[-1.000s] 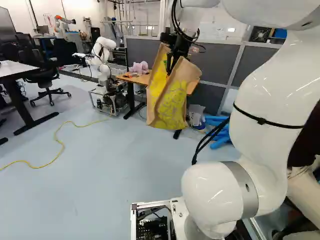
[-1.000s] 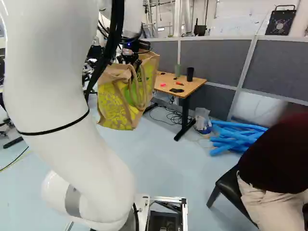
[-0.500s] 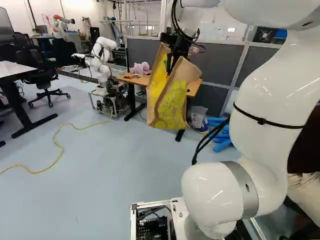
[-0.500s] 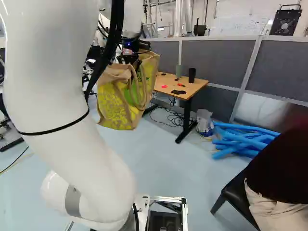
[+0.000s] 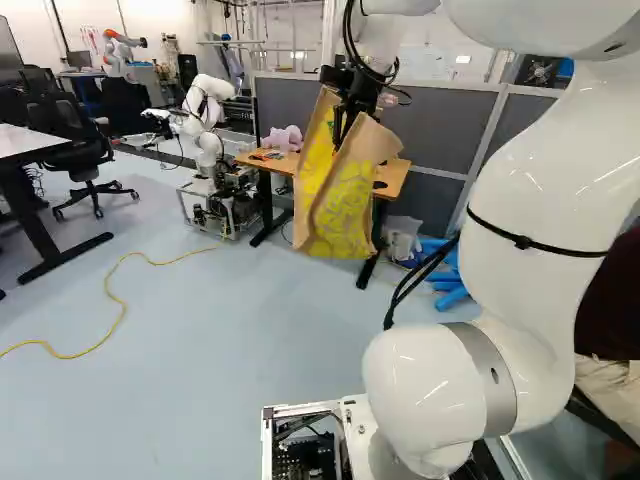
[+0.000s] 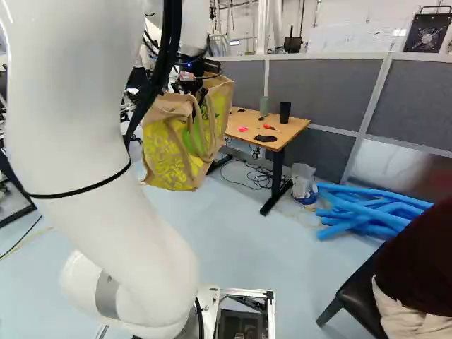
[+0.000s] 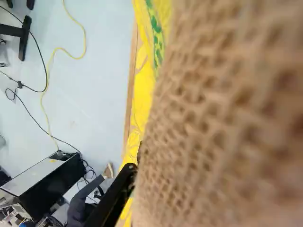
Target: Pick up the bag on the ground and place it on the table
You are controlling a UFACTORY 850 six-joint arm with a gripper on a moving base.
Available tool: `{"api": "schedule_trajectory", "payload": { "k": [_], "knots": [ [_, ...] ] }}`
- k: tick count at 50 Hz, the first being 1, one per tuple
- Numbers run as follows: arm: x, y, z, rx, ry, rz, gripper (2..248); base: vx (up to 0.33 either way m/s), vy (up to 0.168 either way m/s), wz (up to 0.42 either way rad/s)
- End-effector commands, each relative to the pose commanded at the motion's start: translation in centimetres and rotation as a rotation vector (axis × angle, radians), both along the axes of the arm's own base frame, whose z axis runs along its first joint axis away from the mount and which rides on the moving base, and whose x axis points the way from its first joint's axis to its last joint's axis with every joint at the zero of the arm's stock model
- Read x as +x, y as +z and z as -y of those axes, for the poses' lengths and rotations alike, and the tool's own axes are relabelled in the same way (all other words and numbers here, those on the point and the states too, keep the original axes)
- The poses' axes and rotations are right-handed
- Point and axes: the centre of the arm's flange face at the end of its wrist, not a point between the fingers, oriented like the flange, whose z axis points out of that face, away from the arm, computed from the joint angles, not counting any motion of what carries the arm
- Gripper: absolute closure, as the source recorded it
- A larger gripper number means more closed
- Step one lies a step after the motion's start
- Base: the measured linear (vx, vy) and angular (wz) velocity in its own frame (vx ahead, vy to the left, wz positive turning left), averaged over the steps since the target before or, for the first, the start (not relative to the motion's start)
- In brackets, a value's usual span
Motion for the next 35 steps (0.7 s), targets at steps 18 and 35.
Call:
{"api": "schedule_trajectory", "payload": {
  "k": [18,35],
  "knots": [
    [0.00,0.00,0.00,0.000,0.000,0.000,228,0.147,0.079,-0.020],
    [0.00,0.00,0.00,0.000,0.000,0.000,228,0.158,0.084,-0.018]
  ]
}}
